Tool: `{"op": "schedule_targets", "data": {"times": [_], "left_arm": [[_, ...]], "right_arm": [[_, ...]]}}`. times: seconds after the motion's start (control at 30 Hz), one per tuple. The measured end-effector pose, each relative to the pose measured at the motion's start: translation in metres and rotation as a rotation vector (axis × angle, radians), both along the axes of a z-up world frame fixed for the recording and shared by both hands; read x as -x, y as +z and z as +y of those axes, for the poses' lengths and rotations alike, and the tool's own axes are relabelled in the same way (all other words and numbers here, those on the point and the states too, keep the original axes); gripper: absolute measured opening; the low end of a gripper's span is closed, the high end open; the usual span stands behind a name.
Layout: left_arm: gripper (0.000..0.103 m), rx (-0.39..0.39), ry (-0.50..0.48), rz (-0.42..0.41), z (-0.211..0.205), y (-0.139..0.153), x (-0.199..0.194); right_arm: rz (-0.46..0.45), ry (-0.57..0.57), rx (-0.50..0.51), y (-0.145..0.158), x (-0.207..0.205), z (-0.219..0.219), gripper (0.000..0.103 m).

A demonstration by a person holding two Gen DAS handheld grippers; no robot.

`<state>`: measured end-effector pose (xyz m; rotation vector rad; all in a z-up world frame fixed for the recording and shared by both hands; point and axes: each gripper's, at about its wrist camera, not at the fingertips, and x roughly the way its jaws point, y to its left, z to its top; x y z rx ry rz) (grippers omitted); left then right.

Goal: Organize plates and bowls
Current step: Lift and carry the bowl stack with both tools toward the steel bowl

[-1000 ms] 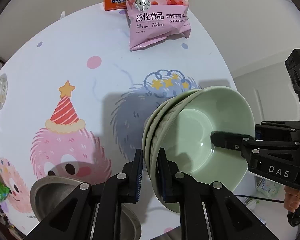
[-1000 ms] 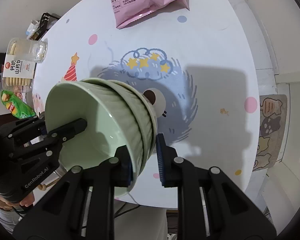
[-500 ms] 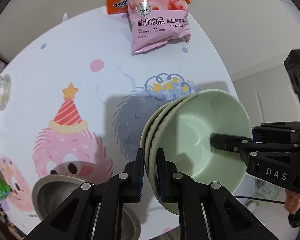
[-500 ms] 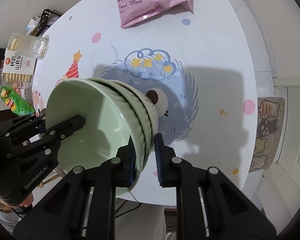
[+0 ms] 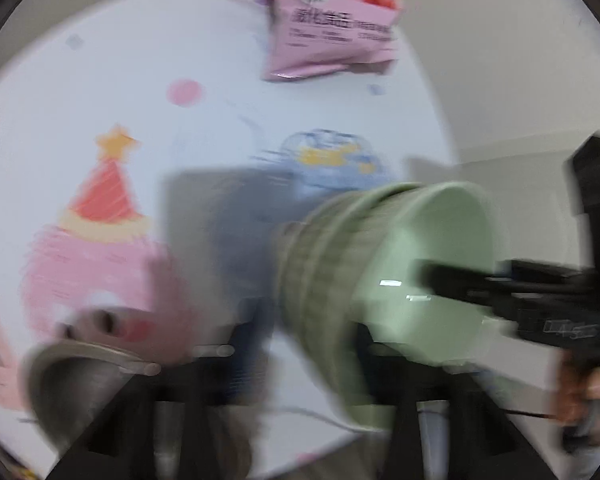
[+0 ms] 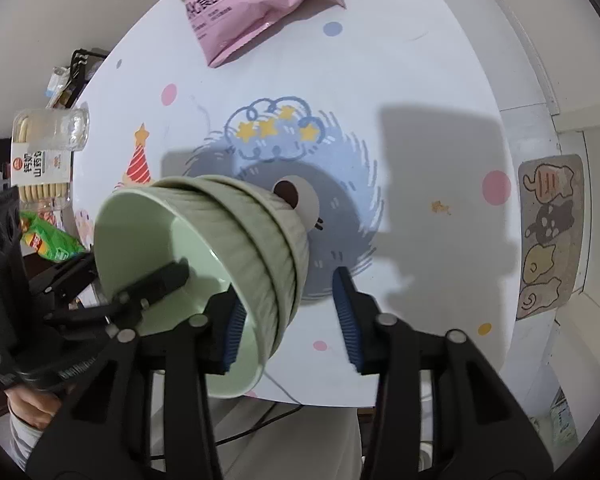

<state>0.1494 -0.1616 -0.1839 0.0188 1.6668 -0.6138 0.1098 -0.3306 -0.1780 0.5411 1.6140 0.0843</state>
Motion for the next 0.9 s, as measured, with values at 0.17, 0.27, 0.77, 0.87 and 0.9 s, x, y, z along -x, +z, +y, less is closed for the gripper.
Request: {"op": "schedule_targets", "data": {"times": [0.17, 0.27, 0.77, 0.87, 0.9], "left_arm": [[0.021, 0.022, 0.008, 0.008, 0.008, -0.002, 0.0], [0.02, 0.016, -0.006, -0.013, 0.01, 0.0, 0.002], [0.017, -0.003, 0.005, -0.059, 0.011, 0.014, 0.012], [0.016, -0.011, -0.004, -0.06, 0.011, 0.015, 0.015], [0.016, -0.013, -0.004, -0.06, 0.01, 0.015, 0.015]], "right_arm": [[0.005, 0.045, 0.03, 0.0, -0.003, 0.009, 0.02], [-0.005, 0.072, 0.048, 0.002, -0.004, 0.013, 0.02], [-0.06, 0.232, 0.174, 0.012, -0.004, 0.037, 0.014], [-0.065, 0.229, 0.17, 0.015, -0.002, 0.036, 0.014], [-0.067, 0.228, 0.171, 0.015, -0.002, 0.037, 0.014]]}}
